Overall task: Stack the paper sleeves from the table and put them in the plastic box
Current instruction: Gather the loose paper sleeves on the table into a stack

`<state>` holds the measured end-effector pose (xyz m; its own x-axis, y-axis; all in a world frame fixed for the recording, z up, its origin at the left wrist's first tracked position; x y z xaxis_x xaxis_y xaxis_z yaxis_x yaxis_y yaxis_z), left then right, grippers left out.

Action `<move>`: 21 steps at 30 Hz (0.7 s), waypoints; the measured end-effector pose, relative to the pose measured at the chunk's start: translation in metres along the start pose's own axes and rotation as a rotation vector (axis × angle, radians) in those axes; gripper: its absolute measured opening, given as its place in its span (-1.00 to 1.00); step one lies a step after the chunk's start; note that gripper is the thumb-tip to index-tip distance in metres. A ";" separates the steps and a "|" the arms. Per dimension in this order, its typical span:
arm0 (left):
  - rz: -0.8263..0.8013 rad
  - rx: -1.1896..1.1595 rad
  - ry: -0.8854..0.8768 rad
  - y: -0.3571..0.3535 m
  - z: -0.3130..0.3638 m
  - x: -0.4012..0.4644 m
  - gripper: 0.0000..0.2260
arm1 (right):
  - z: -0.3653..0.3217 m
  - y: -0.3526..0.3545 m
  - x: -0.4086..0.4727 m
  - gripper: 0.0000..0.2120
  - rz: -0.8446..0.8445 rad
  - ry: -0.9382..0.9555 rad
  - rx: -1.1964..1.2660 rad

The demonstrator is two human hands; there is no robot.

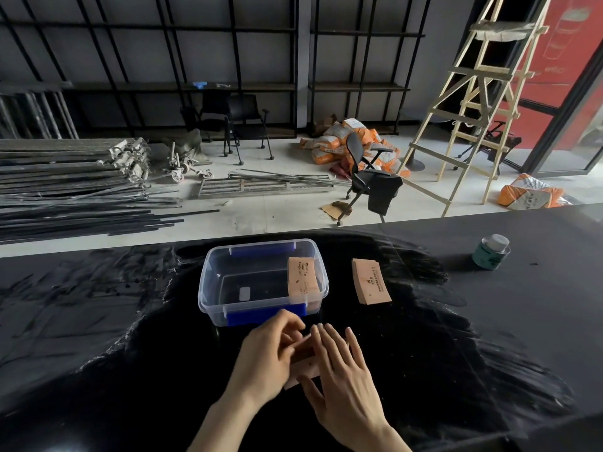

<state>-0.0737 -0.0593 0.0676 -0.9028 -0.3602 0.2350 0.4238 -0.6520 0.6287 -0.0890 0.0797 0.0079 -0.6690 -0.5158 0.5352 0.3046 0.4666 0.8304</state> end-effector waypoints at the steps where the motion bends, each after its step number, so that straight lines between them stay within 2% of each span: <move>1: -0.007 -0.014 0.004 -0.006 0.002 -0.002 -0.69 | 0.002 0.000 -0.001 -0.29 0.001 -0.009 -0.004; 6: -0.065 -0.041 0.043 -0.021 -0.002 -0.005 -0.67 | 0.003 0.002 0.000 -0.23 0.006 -0.020 0.025; 10: -0.035 -0.086 0.071 -0.027 -0.005 -0.008 -0.71 | 0.000 -0.001 0.002 -0.30 -0.004 -0.010 0.017; 14: 0.018 -0.134 0.064 -0.015 -0.008 -0.009 -0.63 | 0.003 -0.002 -0.002 -0.41 -0.019 0.025 -0.046; 15: -0.015 -0.110 0.045 -0.011 -0.010 -0.009 -0.60 | 0.004 -0.002 -0.002 -0.42 -0.017 0.027 -0.061; 19: -0.312 0.152 -0.014 -0.016 -0.026 -0.015 -0.47 | 0.003 0.002 0.000 -0.42 0.018 0.010 -0.083; 21: -0.332 0.240 -0.015 -0.019 -0.030 -0.018 -0.48 | 0.003 0.003 0.002 -0.42 0.031 -0.011 -0.075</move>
<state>-0.0636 -0.0601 0.0295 -0.9894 -0.1454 0.0004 0.0822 -0.5564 0.8269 -0.0913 0.0827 0.0109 -0.6655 -0.4941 0.5595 0.3748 0.4271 0.8229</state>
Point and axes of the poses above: each hand's wrist, its own x-axis towards the middle knuckle, its own y-axis out of the back of the hand, z = x × y, the point moved 8 cm from there along x, towards the middle knuckle, and after that the axes turned 13 degrees about z, right-handed, at the moved point
